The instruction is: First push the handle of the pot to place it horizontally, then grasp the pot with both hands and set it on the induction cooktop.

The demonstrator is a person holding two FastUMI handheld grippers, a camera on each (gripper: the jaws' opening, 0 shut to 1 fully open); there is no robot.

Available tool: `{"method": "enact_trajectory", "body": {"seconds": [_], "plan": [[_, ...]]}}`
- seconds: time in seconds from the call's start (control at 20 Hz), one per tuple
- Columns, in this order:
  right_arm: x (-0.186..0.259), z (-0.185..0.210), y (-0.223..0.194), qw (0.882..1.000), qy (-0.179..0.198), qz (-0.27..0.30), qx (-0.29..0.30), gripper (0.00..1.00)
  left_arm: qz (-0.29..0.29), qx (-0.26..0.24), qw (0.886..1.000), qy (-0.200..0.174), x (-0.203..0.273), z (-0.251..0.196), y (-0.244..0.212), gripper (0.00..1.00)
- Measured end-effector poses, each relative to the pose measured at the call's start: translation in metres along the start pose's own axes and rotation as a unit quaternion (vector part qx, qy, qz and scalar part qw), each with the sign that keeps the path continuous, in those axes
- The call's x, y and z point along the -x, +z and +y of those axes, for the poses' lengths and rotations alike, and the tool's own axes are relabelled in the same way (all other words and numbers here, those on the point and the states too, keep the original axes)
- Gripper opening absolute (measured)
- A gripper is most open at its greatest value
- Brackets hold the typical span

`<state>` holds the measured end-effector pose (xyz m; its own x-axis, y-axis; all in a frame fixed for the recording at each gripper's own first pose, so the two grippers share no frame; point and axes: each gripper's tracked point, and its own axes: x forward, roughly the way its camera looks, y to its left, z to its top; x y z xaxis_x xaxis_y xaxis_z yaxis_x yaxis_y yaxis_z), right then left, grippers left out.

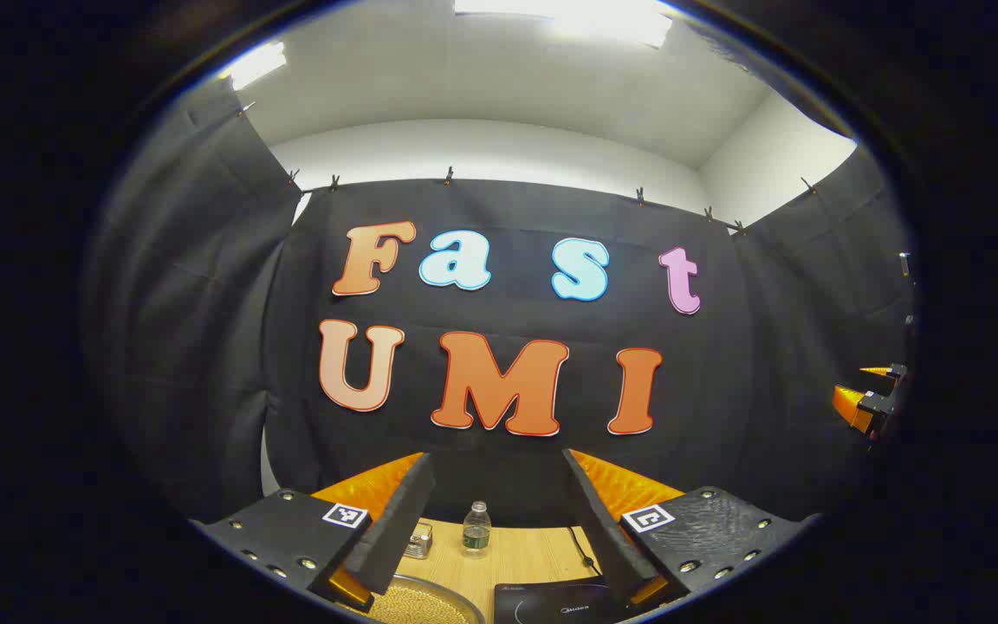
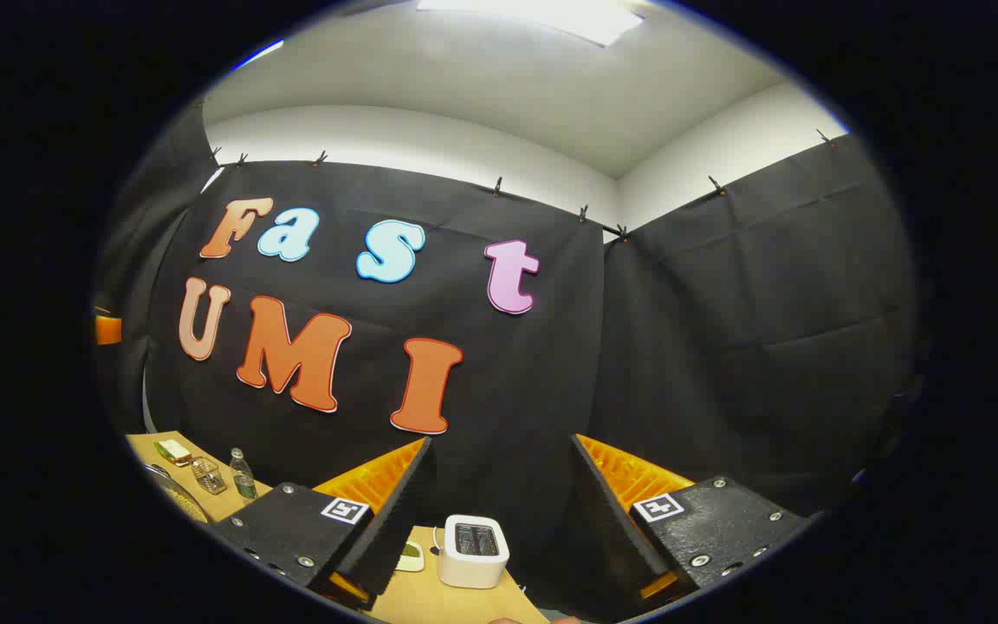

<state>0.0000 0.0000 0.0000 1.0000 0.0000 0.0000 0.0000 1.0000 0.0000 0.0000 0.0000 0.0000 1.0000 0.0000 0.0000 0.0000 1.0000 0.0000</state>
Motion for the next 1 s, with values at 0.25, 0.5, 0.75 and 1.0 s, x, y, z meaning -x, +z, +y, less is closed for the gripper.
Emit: {"method": "enact_trajectory", "body": {"seconds": [0.25,0.5,0.75,1.0], "plan": [[0.001,-0.011,-0.006,1.000,-0.002,0.003,-0.016,0.95,-0.017,-0.012,1.000,-0.014,0.001,-0.018,0.016,0.89],[0.013,-0.015,0.016,0.999,-0.034,-0.015,-0.007,0.95,-0.029,0.008,0.999,-0.045,-0.013,-0.013,0.023,0.89],[0.025,0.008,0.032,0.999,-0.050,-0.013,-0.011,0.95,-0.034,0.010,0.998,-0.061,-0.028,0.025,0.032,0.89],[0.032,0.026,0.044,0.997,-0.073,-0.009,-0.008,0.95,0.002,0.005,0.994,-0.105,-0.036,0.036,0.011,0.89]]}}
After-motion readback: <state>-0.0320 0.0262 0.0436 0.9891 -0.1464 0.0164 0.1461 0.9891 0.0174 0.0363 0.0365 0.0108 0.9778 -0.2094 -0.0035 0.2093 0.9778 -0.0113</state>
